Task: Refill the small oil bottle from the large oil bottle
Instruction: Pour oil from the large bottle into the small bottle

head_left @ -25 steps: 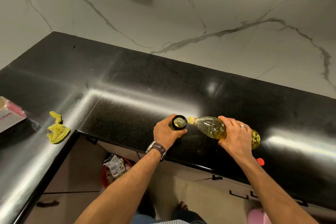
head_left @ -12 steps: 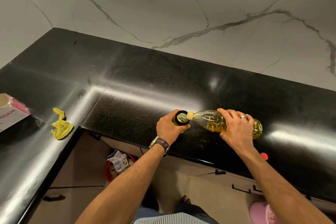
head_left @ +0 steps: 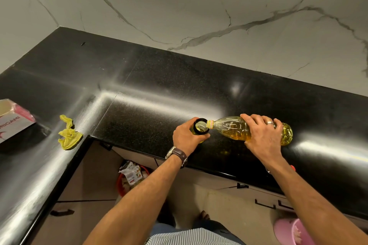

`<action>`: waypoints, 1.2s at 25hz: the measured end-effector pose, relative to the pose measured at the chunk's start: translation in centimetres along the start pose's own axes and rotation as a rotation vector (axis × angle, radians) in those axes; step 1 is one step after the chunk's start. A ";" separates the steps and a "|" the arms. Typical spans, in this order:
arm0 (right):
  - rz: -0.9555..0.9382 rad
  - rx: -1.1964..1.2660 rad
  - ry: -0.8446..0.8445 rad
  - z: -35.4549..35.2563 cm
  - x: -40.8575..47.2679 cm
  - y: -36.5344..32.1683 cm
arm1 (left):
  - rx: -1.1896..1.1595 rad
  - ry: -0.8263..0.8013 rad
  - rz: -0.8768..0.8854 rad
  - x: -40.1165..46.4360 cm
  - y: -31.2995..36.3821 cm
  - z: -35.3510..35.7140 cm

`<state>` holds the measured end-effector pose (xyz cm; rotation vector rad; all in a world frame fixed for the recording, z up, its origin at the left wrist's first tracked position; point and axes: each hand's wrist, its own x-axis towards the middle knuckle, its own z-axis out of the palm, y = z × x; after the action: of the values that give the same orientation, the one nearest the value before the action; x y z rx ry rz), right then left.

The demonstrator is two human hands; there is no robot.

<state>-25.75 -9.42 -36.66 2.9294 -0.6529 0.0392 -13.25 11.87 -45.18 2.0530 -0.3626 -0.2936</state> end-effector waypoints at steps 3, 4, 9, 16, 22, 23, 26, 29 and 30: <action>-0.012 -0.018 0.014 0.0 0.1 0.1 | -0.006 0.000 0.005 0.0 -0.1 0.1; -0.015 -0.026 0.018 0.0 0.2 0.1 | -0.007 0.002 0.007 0.0 -0.1 0.1; -0.025 -0.053 0.027 -0.1 0.3 0.3 | -0.011 0.005 0.031 -0.1 0.0 -0.1; -0.042 -0.070 0.053 -0.1 0.5 0.5 | 0.006 0.002 0.033 0.0 -0.1 -0.1; -0.035 -0.082 0.048 -0.2 0.4 0.4 | 0.014 0.003 0.031 0.1 -0.2 0.0; -0.034 -0.086 0.049 -0.3 0.4 0.4 | 0.013 0.005 0.031 0.0 -0.1 0.0; -0.035 -0.087 0.060 -0.3 0.4 0.4 | -0.005 0.012 0.033 -0.1 0.0 -0.1; -0.038 -0.091 0.059 -0.4 0.5 0.3 | -0.005 0.006 0.038 -0.1 0.0 -0.1; -0.037 -0.092 0.061 -0.4 0.5 0.3 | -0.003 0.005 0.039 -0.1 0.0 -0.1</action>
<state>-25.45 -9.82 -36.20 2.8394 -0.5748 0.0925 -13.30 12.03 -45.14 2.0410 -0.3982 -0.2646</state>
